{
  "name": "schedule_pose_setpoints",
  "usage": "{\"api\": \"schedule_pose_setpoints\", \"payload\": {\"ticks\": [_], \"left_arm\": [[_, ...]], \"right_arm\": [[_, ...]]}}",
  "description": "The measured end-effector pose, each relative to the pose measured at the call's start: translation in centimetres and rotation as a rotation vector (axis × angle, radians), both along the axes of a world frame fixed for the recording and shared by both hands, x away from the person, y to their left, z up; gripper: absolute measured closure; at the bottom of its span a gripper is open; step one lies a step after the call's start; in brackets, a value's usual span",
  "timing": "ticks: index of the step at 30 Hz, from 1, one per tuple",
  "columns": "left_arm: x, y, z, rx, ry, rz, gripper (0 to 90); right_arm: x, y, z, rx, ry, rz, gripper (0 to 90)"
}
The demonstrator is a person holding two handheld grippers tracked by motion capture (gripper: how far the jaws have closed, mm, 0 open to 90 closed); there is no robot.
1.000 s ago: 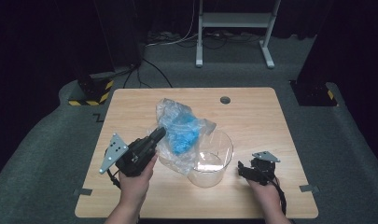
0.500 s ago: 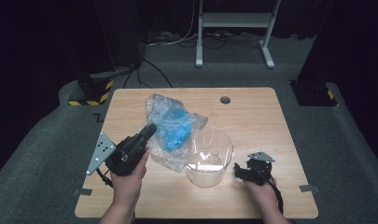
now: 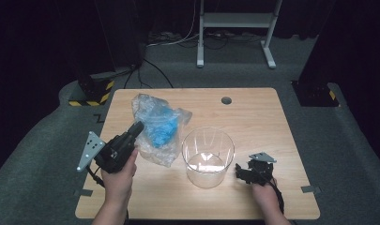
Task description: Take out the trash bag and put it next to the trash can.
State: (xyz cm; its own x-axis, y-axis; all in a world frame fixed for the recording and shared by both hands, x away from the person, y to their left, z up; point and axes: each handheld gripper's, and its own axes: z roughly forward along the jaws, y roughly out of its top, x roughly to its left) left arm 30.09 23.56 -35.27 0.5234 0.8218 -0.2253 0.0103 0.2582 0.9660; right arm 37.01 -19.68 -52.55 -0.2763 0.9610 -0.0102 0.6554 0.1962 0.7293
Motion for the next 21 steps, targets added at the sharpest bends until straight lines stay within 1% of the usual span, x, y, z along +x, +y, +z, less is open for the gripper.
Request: {"api": "schedule_pose_setpoints", "payload": {"ticks": [4,5,6,7,8,11,12,13,14,15,17,18,20,21], "left_arm": [[0.2,0.7,-0.4,-0.001,0.017,0.021,89.3],[0.4,1.1,-0.7,0.001,0.027,0.034,89.3],[0.4,1.1,-0.7,0.001,0.027,0.034,89.2],[0.6,1.4,-1.0,0.003,0.039,0.044,89.3],[0.6,1.4,-1.0,0.003,0.039,0.044,89.2],[1.2,1.8,-1.9,0.023,0.062,0.067,89.2],[1.4,1.9,-2.3,0.025,0.076,0.073,89.2],[1.9,2.1,-3.0,0.034,0.102,0.084,89.2],[1.9,2.1,-3.0,0.034,0.102,0.084,89.2],[2.1,2.2,-3.5,0.039,0.119,0.092,89.2],[2.4,2.3,-4.5,0.069,0.145,0.113,89.3],[2.6,2.3,-5.2,0.092,0.166,0.119,89.2],[2.8,2.2,-5.9,0.109,0.195,0.13,89.3],[3.0,2.3,-6.5,0.11,0.215,0.141,89.3]], "right_arm": [[-0.1,0.2,0.0,-0.002,-0.003,-0.009,14.0],[-0.2,0.5,0.0,-0.004,-0.006,0.005,14.9],[-0.2,0.5,0.0,-0.004,-0.006,0.005,14.9],[-0.2,0.7,0.0,-0.004,-0.005,0.023,15.4],[-0.2,0.7,0.0,-0.004,-0.005,0.023,15.4],[-0.2,0.9,0.0,-0.005,-0.007,0.036,16.2],[-0.2,1.0,0.0,-0.003,-0.007,0.039,17.0],[-0.2,1.0,0.0,0.002,-0.007,0.04,17.4],[-0.2,1.0,0.0,0.002,-0.007,0.04,17.4],[-0.2,1.1,0.0,0.001,-0.007,0.04,17.3],[-0.2,1.1,0.0,-0.002,-0.007,0.037,17.0],[-0.2,1.1,0.0,-0.002,-0.007,0.037,16.7],[-0.2,1.1,0.0,-0.001,-0.007,0.04,16.1],[-0.1,1.1,0.0,-0.005,-0.008,0.046,15.0]]}}
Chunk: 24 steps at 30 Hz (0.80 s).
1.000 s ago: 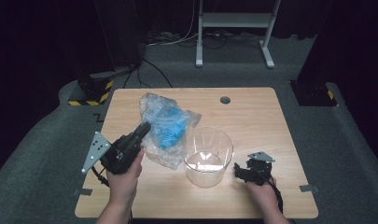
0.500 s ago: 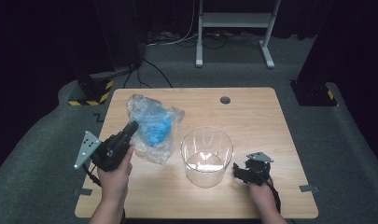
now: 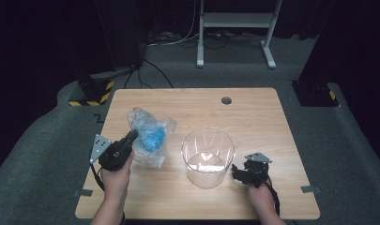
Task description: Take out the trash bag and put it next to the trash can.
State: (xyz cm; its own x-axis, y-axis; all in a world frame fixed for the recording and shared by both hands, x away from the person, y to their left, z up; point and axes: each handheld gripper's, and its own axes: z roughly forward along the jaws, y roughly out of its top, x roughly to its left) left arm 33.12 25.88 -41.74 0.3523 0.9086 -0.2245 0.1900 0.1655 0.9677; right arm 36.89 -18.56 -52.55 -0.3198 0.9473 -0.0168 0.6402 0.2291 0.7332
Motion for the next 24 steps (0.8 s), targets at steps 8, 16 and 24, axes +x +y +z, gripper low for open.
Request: {"api": "schedule_pose_setpoints", "payload": {"ticks": [8,16,24], "left_arm": [[2.8,-1.4,-1.5,0.1,0.104,0.044,89.3],[6.6,-3.2,-2.3,0.165,0.168,0.073,89.3],[9.5,-4.8,-3.0,0.176,0.175,0.074,89.4]], "right_arm": [[0.1,0.1,0.0,0.0,0.004,0.004,13.8],[0.1,0.2,0.0,0.001,0.006,0.002,13.7],[0.1,0.2,0.0,-0.001,0.002,0.006,14.1]]}}
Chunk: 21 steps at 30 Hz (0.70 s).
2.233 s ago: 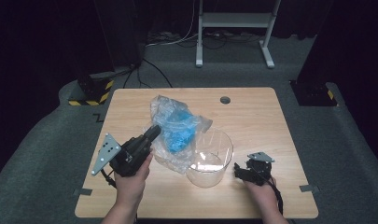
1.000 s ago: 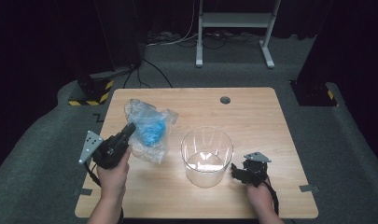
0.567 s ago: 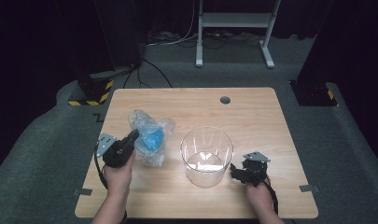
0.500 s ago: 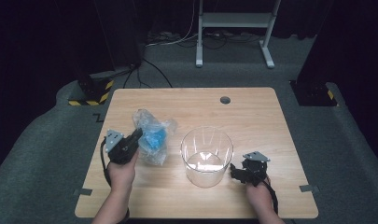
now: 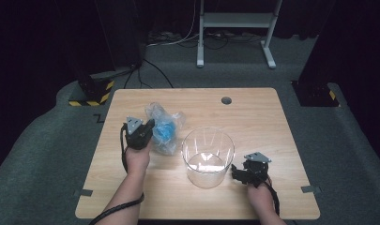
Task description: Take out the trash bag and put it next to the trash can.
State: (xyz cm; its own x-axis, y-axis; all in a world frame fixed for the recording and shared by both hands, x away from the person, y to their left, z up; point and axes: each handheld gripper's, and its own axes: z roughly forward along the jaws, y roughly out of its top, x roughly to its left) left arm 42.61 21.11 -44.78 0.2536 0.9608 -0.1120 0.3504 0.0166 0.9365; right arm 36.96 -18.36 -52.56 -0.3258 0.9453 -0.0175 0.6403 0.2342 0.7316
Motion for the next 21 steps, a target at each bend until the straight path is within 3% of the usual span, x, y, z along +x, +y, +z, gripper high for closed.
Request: {"api": "schedule_pose_setpoints", "payload": {"ticks": [3,6,12,18,21], "left_arm": [[0.7,-0.6,-0.4,0.011,0.006,0.003,89.4],[1.6,-1.4,-1.6,0.036,0.048,-0.005,89.3],[2.1,-2.1,-3.2,0.022,0.093,-0.02,88.9],[2.4,-2.9,-3.4,-0.004,0.122,-0.038,86.4],[2.4,-3.3,-3.2,-0.007,0.124,-0.055,80.7]], "right_arm": [[0.0,0.0,0.0,-0.001,-0.001,0.007,14.1],[0.0,0.0,0.0,0.0,0.001,0.009,14.1],[-0.1,0.1,0.0,0.002,0.002,0.015,14.1],[-0.1,0.1,0.0,0.002,0.002,0.024,14.0],[-0.1,0.2,0.0,0.003,0.003,0.025,14.0]]}}
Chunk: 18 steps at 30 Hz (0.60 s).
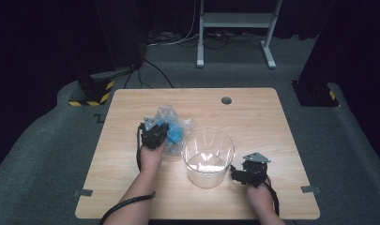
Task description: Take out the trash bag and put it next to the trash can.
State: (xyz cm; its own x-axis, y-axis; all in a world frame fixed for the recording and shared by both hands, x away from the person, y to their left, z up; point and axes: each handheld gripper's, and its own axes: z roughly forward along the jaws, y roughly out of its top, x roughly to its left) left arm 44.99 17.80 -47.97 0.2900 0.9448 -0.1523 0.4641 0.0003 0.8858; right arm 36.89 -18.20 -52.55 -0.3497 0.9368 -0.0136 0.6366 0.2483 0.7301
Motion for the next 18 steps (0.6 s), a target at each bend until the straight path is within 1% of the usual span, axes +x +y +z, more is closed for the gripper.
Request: {"api": "schedule_pose_setpoints", "payload": {"ticks": [1,2,3,4,5,7,8,9,11,13,14,15,16,17,18], "left_arm": [[-0.1,-0.2,0.2,0.013,0.001,-0.005,76.9],[-0.1,-0.2,0.2,0.013,0.001,-0.005,70.6],[-0.3,-0.4,0.5,0.034,0.005,-0.006,61.9],[-0.3,-0.4,0.5,0.034,0.005,-0.006,56.5],[-0.5,-0.5,1.0,0.046,0.003,-0.01,56.5],[-0.9,-0.6,1.9,0.055,-0.006,-0.014,40.5],[-0.9,-0.6,1.9,0.055,-0.006,-0.014,37.0],[-1.1,-0.6,2.3,0.063,-0.007,-0.018,37.0],[-1.3,-0.6,3.0,0.064,-0.003,-0.042,29.8],[-1.7,-0.5,3.7,0.073,-0.008,-0.059,25.4],[-2.0,-0.5,4.0,0.06,-0.016,-0.066,23.4],[-2.5,-0.4,4.5,0.06,-0.015,-0.07,21.7],[-2.5,-0.4,4.5,0.06,-0.015,-0.07,21.3],[-3.2,0.0,4.9,0.044,-0.016,-0.077,22.0],[-3.2,0.0,4.9,0.044,-0.016,-0.077,22.2]], "right_arm": [[0.0,0.1,0.0,0.001,0.001,0.001,14.1],[0.0,0.1,0.0,0.001,0.001,0.001,14.1],[-0.1,0.1,0.0,-0.002,0.0,0.003,14.1],[-0.1,0.1,0.0,-0.002,0.0,0.003,14.1],[-0.1,0.1,0.0,-0.001,-0.001,0.005,14.1],[-0.1,0.3,0.0,0.001,0.001,0.017,14.0],[-0.1,0.3,0.0,0.001,0.001,0.017,14.0],[-0.1,0.2,0.0,-0.001,-0.001,0.023,14.0],[-0.1,0.2,0.0,-0.001,-0.001,0.023,14.0],[-0.1,0.2,0.0,-0.001,-0.001,0.023,14.0],[-0.1,0.2,0.0,-0.001,-0.001,0.022,14.0],[-0.1,0.3,0.0,0.0,0.001,0.021,14.0],[-0.1,0.3,0.0,0.0,0.001,0.021,14.0],[-0.2,0.3,0.0,0.001,0.001,0.02,14.0],[-0.2,0.3,0.0,0.001,0.001,0.02,14.0]]}}
